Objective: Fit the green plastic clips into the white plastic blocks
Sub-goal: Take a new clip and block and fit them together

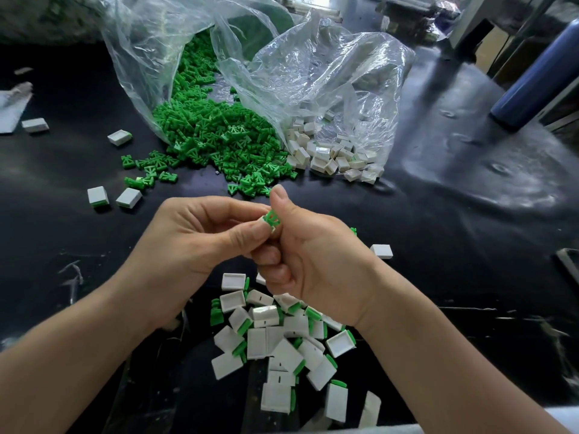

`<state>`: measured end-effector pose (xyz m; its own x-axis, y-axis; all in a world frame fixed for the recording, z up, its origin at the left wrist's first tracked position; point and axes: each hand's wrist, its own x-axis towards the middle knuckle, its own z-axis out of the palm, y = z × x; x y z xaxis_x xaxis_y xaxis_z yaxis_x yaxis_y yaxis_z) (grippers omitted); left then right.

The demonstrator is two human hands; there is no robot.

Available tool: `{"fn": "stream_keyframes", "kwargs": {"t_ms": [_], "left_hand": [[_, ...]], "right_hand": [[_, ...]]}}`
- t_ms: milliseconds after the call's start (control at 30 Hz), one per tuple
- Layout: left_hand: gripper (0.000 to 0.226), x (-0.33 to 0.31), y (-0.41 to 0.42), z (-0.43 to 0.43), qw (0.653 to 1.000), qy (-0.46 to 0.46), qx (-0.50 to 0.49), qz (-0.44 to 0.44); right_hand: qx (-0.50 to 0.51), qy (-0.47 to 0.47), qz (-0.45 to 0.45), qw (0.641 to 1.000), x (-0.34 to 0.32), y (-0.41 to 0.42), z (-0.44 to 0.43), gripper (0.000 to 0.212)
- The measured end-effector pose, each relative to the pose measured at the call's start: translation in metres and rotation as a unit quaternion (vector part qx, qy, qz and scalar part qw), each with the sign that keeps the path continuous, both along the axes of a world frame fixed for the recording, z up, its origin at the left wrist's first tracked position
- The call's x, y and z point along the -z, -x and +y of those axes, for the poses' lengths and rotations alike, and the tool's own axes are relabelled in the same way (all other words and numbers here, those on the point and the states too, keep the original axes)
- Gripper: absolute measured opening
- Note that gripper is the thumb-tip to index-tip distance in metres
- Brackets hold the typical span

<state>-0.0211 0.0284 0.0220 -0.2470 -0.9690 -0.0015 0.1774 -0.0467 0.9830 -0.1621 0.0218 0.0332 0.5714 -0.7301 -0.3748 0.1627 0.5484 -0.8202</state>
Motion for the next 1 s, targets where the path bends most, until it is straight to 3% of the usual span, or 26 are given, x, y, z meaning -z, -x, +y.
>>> {"fn": "stream_keyframes", "kwargs": {"t_ms": [333,567,767,1000], "left_hand": [[0.024,0.0030,-0.0014,0.0013,1.000,-0.008,-0.011,0.016],[0.045,0.0052,-0.0036,0.0007,0.999,-0.009,0.004,0.034],[0.027,0.0021,-0.0027,0.0027,1.000,-0.002,-0.005,0.011],[0.023,-0.0002,-0.0051,0.0014,0.999,0.023,0.023,-0.014]], "right_hand": [[-0.025,-0.017,-0.005,1.000,0.0006,-0.0006,0.0020,0.043],[-0.041,0.021,-0.047,0.998,0.0015,-0.0019,0.0032,0.043],[-0.052,0.018,-0.054,0.997,0.0021,-0.0019,0.0035,0.041],[-0.069,0.013,-0.023,0.997,0.0015,-0.0010,0.0033,0.043]]}}
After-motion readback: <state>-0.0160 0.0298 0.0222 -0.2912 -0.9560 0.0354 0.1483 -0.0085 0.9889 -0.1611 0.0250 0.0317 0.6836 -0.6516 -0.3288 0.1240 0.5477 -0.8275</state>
